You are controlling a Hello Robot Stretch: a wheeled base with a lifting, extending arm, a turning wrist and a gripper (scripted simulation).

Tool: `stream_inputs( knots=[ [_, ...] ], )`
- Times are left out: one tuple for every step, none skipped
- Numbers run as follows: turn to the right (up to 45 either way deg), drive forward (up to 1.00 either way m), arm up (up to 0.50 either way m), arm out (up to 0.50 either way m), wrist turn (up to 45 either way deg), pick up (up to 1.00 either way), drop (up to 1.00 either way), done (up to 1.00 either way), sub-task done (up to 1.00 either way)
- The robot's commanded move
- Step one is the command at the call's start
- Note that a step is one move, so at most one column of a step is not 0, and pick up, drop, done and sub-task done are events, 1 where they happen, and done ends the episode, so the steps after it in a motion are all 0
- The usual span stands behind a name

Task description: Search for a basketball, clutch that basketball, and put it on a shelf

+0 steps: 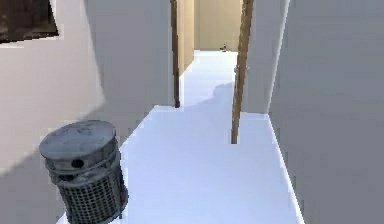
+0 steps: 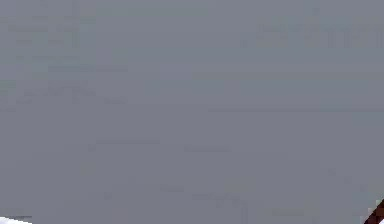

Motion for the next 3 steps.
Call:
stream_inputs(
  knots=[
    [3.0,0.00,0.00,0.00,0.0,0.00,0.00,0.00,0.00],
    [0.0,1.00,0.00,0.00,0.0,0.00,0.00,0.00,0.00],
    [0.0,0.45,0.00,0.00,0.0,0.00,0.00,0.00,0.00]
  ],
)
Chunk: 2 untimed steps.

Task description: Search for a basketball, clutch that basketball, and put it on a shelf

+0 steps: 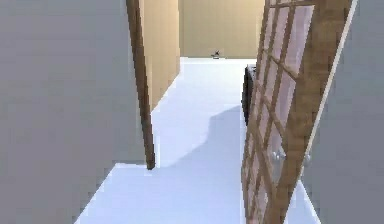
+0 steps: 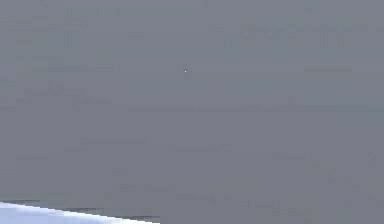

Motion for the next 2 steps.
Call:
stream_inputs(
  knots=[
    [-15.0,0.00,0.00,0.00,0.0,0.00,0.00,0.00,0.00],
    [0.0,0.60,0.00,0.00,0.0,0.00,0.00,0.00,0.00]
  ],
)
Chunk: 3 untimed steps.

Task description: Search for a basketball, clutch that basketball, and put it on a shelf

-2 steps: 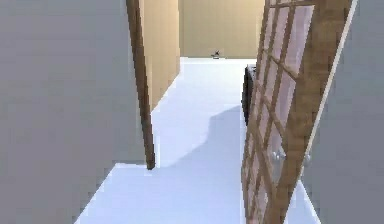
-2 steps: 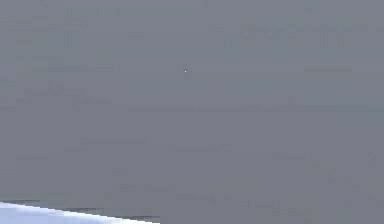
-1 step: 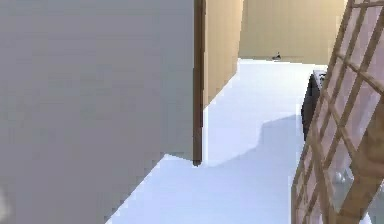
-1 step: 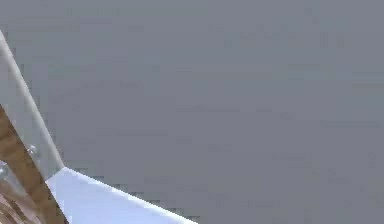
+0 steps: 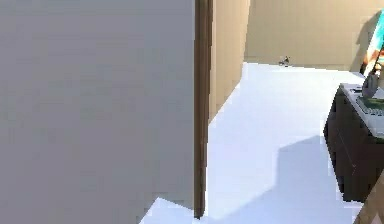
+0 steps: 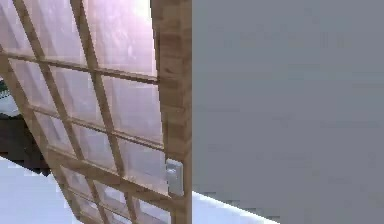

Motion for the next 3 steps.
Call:
stream_inputs(
  knots=[
    [27.0,0.00,0.00,0.00,0.0,0.00,0.00,0.00,0.00],
    [0.0,1.00,0.00,0.00,0.0,0.00,0.00,0.00,0.00],
    [0.0,1.00,0.00,0.00,0.0,0.00,0.00,0.00,0.00]
  ],
)
